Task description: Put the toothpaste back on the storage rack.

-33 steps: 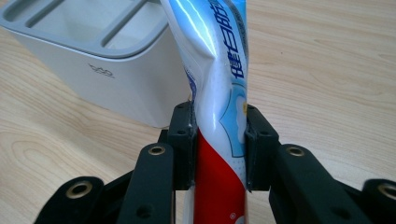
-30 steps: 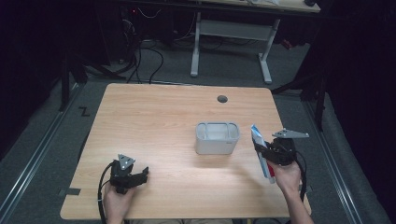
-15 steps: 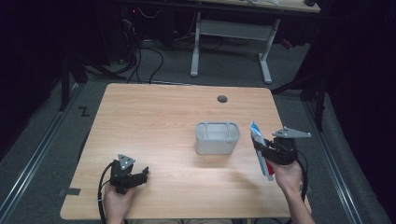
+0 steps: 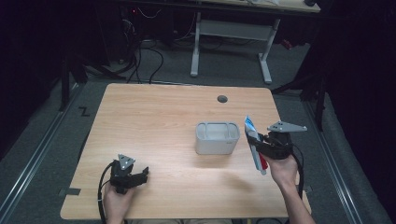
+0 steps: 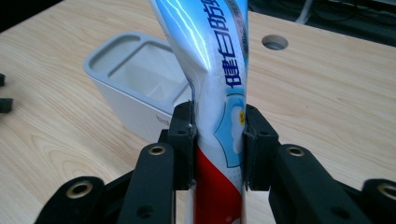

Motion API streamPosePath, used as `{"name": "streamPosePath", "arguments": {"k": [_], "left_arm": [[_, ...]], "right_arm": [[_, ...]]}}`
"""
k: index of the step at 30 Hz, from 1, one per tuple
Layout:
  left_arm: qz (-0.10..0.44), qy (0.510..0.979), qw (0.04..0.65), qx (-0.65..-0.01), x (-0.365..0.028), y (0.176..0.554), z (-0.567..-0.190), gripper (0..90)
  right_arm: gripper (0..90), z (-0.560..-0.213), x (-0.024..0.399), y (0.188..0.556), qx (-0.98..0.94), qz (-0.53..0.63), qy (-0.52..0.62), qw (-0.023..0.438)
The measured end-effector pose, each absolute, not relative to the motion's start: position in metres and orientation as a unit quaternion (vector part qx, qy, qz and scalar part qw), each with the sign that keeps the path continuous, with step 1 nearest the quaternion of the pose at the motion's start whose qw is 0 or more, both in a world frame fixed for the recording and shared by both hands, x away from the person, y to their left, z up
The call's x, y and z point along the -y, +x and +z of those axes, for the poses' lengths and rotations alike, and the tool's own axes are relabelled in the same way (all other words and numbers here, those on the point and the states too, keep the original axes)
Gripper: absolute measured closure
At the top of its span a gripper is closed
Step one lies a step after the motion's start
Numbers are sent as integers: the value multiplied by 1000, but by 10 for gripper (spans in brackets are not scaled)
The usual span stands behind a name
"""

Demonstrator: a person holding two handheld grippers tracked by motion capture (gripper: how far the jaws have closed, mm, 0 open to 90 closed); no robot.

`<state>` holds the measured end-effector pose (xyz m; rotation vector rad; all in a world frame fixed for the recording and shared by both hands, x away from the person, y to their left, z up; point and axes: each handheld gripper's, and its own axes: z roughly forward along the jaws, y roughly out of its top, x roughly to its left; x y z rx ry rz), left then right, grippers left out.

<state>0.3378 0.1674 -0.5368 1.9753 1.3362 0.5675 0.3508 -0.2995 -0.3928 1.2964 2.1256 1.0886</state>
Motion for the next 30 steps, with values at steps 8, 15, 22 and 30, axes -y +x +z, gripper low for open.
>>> {"name": "streamPosePath", "arguments": {"k": [8, 15, 22, 30], "left_arm": [[218, 758, 338, -513, -167, 338, -537, 215], [218, 758, 338, -513, -167, 338, -537, 215], [217, 759, 338, -513, -167, 338, -537, 215], [217, 759, 338, -513, -167, 338, -537, 215]], "right_arm": [[695, -381, 288, 357, -768, 411, 447, 205], [695, -369, 277, 361, -770, 423, 430, 208], [696, -359, 270, 365, -773, 432, 414, 211], [697, -351, 260, 374, -773, 448, 402, 201]]}}
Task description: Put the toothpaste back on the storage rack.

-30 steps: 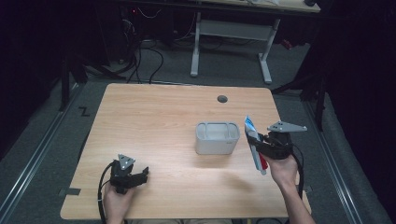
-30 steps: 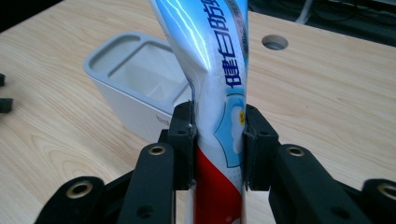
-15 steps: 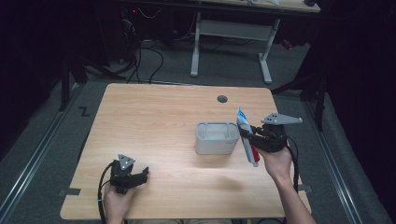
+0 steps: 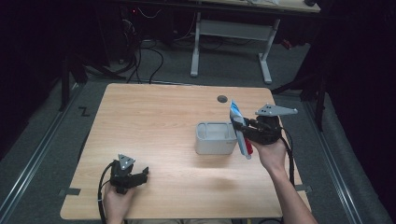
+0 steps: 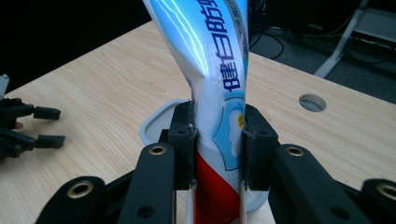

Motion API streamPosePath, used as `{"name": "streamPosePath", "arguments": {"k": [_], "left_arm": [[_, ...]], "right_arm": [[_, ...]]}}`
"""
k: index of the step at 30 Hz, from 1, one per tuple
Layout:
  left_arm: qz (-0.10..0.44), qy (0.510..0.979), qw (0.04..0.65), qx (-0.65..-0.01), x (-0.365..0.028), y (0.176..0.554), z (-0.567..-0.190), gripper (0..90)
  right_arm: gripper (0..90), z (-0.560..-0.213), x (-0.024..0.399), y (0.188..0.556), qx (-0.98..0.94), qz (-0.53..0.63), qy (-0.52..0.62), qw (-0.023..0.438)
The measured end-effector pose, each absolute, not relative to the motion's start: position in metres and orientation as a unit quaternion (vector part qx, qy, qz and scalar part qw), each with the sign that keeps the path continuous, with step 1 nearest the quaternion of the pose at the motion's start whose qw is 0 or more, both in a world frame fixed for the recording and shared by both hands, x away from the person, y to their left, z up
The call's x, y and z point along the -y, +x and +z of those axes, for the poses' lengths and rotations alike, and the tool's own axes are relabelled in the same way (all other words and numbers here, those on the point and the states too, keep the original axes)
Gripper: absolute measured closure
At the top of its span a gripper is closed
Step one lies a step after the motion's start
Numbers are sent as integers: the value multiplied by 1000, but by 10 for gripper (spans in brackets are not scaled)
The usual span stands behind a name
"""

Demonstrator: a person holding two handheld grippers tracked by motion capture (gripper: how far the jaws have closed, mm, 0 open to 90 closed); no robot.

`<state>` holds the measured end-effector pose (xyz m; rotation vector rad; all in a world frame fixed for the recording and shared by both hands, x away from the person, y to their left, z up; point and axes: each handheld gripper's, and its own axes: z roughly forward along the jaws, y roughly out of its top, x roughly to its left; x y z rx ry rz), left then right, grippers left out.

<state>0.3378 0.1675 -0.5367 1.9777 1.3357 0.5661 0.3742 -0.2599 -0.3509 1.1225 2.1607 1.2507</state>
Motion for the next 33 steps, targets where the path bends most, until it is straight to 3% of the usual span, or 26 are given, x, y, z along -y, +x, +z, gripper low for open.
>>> {"name": "streamPosePath", "arguments": {"k": [17, 33], "left_arm": [[217, 759, 338, -513, -167, 338, -537, 215], [218, 758, 338, -513, -167, 338, -537, 216]], "right_arm": [[697, -351, 250, 392, -760, 483, 398, 176], [697, -342, 241, 406, -757, 485, 394, 190]]}}
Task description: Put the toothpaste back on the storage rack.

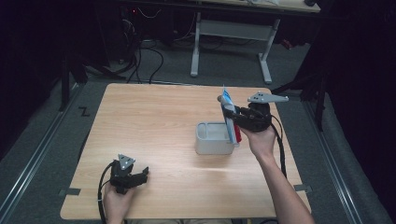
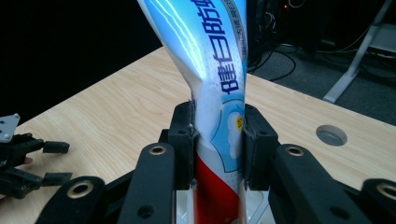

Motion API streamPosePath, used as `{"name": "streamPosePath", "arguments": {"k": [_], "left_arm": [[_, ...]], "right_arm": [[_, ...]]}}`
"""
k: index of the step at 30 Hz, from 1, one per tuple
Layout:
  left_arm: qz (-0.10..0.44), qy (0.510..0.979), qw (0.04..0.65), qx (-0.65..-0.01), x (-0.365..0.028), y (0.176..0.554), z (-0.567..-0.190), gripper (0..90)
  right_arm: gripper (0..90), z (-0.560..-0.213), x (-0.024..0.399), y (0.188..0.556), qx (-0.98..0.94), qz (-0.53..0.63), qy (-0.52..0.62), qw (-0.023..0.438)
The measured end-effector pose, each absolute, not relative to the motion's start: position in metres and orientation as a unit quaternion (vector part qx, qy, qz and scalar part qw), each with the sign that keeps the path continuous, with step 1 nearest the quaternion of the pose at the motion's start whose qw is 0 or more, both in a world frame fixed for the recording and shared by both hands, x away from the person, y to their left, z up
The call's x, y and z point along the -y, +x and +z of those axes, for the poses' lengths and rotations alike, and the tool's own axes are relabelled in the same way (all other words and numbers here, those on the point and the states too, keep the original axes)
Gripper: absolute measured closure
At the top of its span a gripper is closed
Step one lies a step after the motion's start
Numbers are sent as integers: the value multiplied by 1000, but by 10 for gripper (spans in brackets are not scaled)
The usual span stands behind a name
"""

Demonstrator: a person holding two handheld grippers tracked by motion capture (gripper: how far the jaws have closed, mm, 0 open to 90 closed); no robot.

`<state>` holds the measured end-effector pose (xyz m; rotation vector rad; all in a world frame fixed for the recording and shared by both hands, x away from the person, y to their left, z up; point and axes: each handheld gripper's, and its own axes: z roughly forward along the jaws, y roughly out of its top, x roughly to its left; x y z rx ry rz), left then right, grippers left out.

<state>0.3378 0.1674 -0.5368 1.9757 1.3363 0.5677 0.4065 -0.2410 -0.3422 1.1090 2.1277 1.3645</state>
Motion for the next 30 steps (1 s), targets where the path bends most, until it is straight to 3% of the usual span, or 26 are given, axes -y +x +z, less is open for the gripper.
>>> {"name": "streamPosePath", "arguments": {"k": [30], "left_arm": [[218, 758, 338, -513, -167, 338, -537, 216]], "right_arm": [[696, -340, 220, 432, -757, 489, 386, 195]]}}
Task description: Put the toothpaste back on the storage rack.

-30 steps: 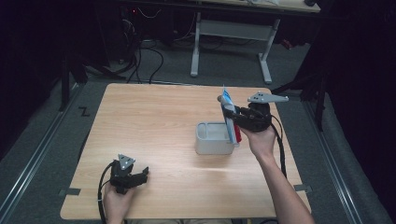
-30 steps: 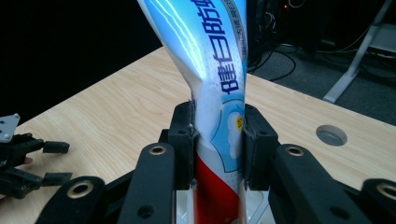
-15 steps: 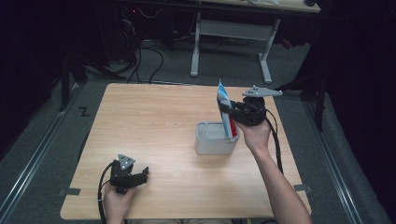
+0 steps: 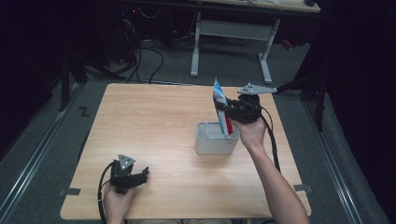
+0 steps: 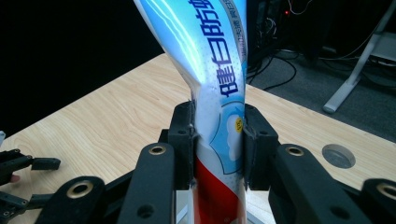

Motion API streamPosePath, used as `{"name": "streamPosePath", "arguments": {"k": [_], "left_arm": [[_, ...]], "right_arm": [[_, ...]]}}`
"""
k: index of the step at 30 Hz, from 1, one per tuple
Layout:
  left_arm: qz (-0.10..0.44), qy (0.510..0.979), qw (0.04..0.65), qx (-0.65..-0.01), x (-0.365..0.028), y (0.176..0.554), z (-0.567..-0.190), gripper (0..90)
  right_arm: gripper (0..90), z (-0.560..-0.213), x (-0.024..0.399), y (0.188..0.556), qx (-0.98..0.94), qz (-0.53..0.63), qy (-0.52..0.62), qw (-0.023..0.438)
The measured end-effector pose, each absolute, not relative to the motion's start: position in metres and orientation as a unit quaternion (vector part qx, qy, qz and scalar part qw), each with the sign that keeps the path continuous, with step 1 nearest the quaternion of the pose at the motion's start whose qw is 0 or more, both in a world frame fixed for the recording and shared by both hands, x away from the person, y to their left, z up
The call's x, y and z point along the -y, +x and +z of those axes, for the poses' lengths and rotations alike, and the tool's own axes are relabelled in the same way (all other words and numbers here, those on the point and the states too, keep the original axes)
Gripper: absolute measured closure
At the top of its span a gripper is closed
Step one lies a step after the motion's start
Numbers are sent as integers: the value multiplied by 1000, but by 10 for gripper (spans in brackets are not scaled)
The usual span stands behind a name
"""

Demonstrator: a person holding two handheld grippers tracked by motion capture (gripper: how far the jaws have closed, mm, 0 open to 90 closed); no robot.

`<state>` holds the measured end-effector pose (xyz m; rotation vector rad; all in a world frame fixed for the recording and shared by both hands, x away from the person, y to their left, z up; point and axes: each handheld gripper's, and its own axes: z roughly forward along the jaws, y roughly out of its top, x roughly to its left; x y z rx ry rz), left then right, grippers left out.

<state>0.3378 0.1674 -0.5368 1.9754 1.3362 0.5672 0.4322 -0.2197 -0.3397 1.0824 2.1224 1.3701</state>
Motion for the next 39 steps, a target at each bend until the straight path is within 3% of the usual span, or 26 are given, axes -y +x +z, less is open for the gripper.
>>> {"name": "streamPosePath", "arguments": {"k": [39], "left_arm": [[217, 758, 339, -513, -168, 338, -537, 215]], "right_arm": [[694, -367, 205, 446, -773, 458, 396, 191]]}}
